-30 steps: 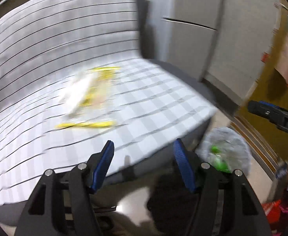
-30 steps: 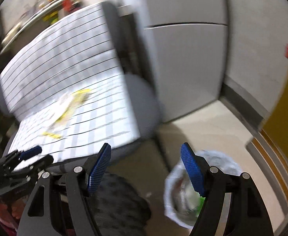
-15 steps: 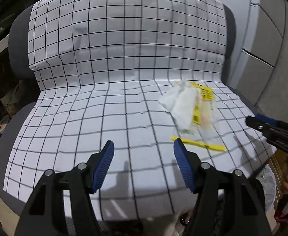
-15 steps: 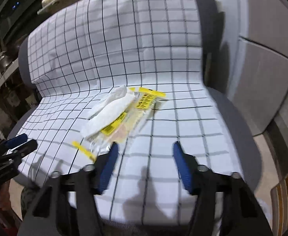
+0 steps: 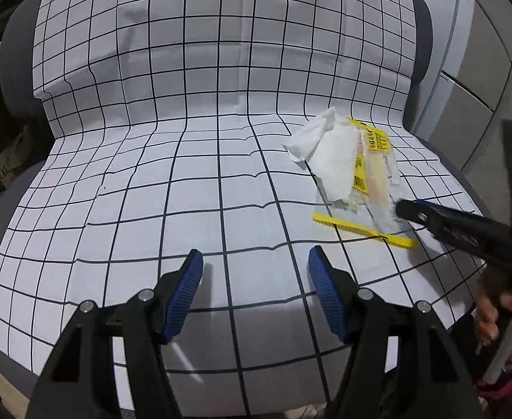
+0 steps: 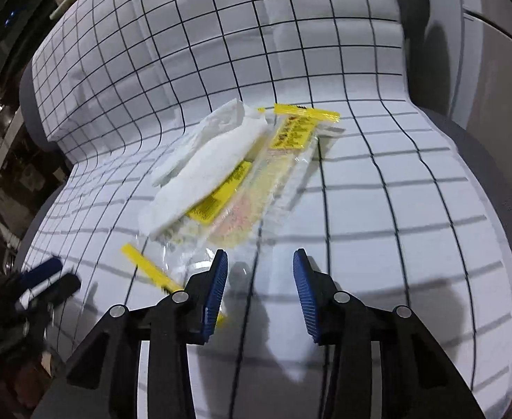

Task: Collect trash
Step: 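Move both tools back to the tissue and snack bags on the chair, then grasp the white tissue with the left gripper while the right grasps the yellow snack bag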

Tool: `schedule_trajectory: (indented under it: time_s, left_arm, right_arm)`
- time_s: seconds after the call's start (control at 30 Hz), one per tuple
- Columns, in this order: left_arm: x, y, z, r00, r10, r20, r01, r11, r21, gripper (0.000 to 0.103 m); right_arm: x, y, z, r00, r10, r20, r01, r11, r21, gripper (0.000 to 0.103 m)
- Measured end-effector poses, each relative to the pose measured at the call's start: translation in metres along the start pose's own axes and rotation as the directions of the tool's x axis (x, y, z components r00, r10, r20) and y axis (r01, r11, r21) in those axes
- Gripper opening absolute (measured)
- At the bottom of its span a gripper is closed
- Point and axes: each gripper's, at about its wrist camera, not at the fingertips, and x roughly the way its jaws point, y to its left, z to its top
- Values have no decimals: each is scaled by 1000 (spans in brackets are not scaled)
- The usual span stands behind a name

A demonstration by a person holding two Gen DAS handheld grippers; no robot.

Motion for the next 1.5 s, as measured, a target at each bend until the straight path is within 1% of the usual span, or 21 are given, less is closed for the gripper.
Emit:
schedule_trajectory:
  time_s: [0.13,0.2,0.27,0.3,0.33,0.4,0.53,0.6,0.67,0.77,0.83,0.87,0.93,0.97,1.0,1.03,1.1,1.13,1.27,1.43,1.5]
  left_arm:
    - [-5,4,-4,1000,7,4,-7,1000,-9,61]
    - [-6,5,-5,1000,11,4,-11,1000,-7,61]
    - [-5,5,-6,1000,16,-2,-16,1000,-12,61]
    - [-4,5,-5,1000,15,-6,-15,1000,-18,61]
    - [-5,6,-5,1000,12,-7,-13,1000,-20,61]
    - [-10,3,-5,1000,13,0,-13,1000,-15,61]
    - [-18,-2,-2,1000,3,13,-3,1000,4,61]
    - [-19,-9,1,1000,-16,9,16,1000,26,61]
    - [-18,-21,2,1000,-30,4,30,998,54,62]
    - [-14,-38,5,999,-43,-1,43,994,99,63]
    - [-10,-52,8,999,-53,-5,53,989,136,68]
    - [-8,-58,9,998,-62,-7,62,986,153,73]
    - [-4,-67,12,997,-80,-14,81,981,176,76]
    - [-1,-73,14,995,-97,-17,99,977,189,78]
    - [4,-79,17,993,-115,-22,117,972,205,80]
    - [10,-86,20,992,-123,-28,126,966,225,81]
    - [20,-98,24,991,-130,-34,135,955,266,85]
    - [28,-105,28,992,-121,-43,128,950,284,85]
    - [53,-120,39,992,-102,-68,118,948,297,86]
    - [78,-130,43,986,-113,-123,146,940,309,84]
    - [82,-133,40,986,-109,-128,145,938,316,67]
  right_arm:
    - [10,0,12,1000,-10,7,10,1000,14,41]
    - [13,3,13,1000,3,-18,-2,1000,15,38]
    - [16,9,11,999,-47,-25,47,999,-24,22]
    - [15,12,10,996,-88,-12,87,995,-57,4]
    - [14,12,10,997,-76,-11,75,996,-55,2]
    - [4,11,9,999,-52,0,52,997,-52,1]
    - [-28,11,1,999,-49,14,50,991,-127,1]
    - [-44,4,-7,997,-81,-12,78,982,-171,1]
    - [-54,-10,-17,994,-103,-48,94,982,-165,2]
    - [-65,-37,-28,982,-175,-74,162,975,-155,2]
    - [-68,-51,-32,976,-204,-78,192,972,-135,2]
    - [-69,-58,-34,977,-198,-82,188,975,-116,3]
    - [-71,-63,-35,983,-162,-82,154,983,-95,13]
    - [-72,-66,-34,985,-153,-77,147,986,-82,16]
    - [-73,-68,-34,987,-144,-70,140,988,-69,23]
    - [-76,-69,-34,990,-126,-59,122,991,-56,33]
    - [-83,-71,-31,994,-104,-29,103,994,-41,45]
    - [-86,-72,-31,995,-100,-19,99,994,-36,47]
    - [-96,-73,-32,997,-77,13,77,997,-10,47]
    - [-101,-78,-35,997,-72,27,72,997,14,47]
    - [-101,-81,-35,997,-76,26,75,997,24,47]
